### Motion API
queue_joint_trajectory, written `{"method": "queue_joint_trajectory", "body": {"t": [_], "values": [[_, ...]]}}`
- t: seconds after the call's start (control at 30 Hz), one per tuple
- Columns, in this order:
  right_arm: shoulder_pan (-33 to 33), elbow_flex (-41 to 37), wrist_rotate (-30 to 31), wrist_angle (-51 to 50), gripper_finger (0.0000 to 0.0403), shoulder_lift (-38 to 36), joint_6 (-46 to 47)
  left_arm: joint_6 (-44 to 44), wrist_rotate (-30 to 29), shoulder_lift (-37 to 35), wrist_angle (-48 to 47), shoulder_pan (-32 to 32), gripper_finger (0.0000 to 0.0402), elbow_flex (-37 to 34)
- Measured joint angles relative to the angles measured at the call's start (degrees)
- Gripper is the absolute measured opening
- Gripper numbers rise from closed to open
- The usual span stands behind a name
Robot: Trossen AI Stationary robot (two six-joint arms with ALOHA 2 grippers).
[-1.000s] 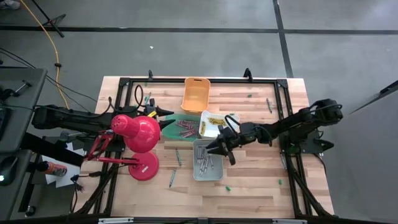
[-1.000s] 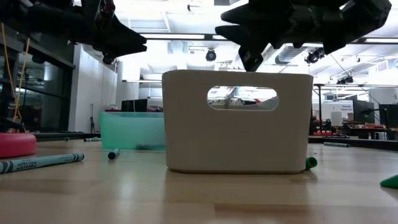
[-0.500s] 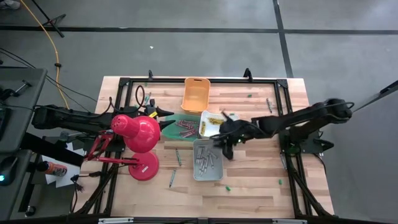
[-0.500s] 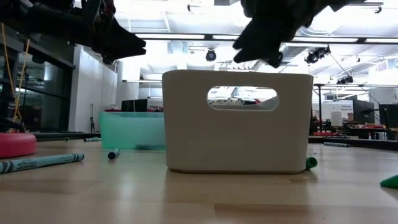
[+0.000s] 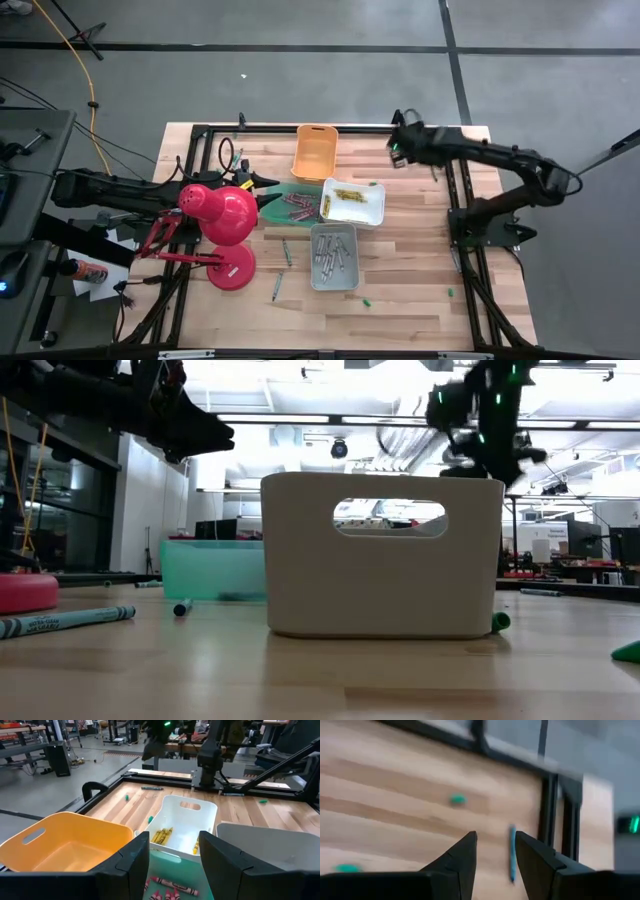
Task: Sort crayons
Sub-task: Put the blue crayon into the yellow bin
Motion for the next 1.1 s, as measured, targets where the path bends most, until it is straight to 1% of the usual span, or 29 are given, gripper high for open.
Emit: {"method": "queue_joint_trajectory", "body": {"t": [0.07,0.17,0.23,0.3,0.37,0.47,0.67,0.87,0.93,1.1], "values": [[-8.1,-1.9,-6.6,0.6,0.0128,0.0,-2.6,0.0,0.0,0.0,0.0,0.0,0.0161,0.0],[-17.4,-5.3,-14.7,3.9,0.0128,0.0,-5.0,0.1,0.0,0.0,-0.1,0.0,0.0161,0.0],[-21.3,-7.6,-17.8,6.0,0.0128,0.0,-5.8,0.1,0.0,0.0,-0.1,0.1,0.0161,0.0],[-23.6,-10.1,-18.9,9.3,0.0128,0.0,-5.9,0.1,0.0,0.0,-0.1,0.1,0.0161,0.0],[-24.7,-12.7,-19.0,12.3,0.0128,0.0,-5.9,0.1,0.0,0.0,0.0,0.1,0.0161,0.0],[-24.5,-15.4,-17.9,16.1,0.0128,0.0,-5.9,0.0,0.0,0.0,0.1,0.1,0.0161,0.0],[-24.9,-20.3,-16.0,19.8,0.0128,0.5,-4.4,0.0,0.0,0.0,0.3,0.1,0.0161,0.0],[-25.6,-25.8,-15.5,27.4,0.0128,5.4,-4.7,0.0,0.0,0.0,0.3,0.1,0.0161,0.0],[-25.5,-26.5,-15.0,29.6,0.0128,7.0,-4.9,0.0,0.0,0.0,0.3,0.1,0.0161,0.0],[-25.5,-26.4,-14.0,30.1,0.0128,9.0,-7.0,0.0,0.0,0.0,0.3,0.1,0.0161,0.0]]}}
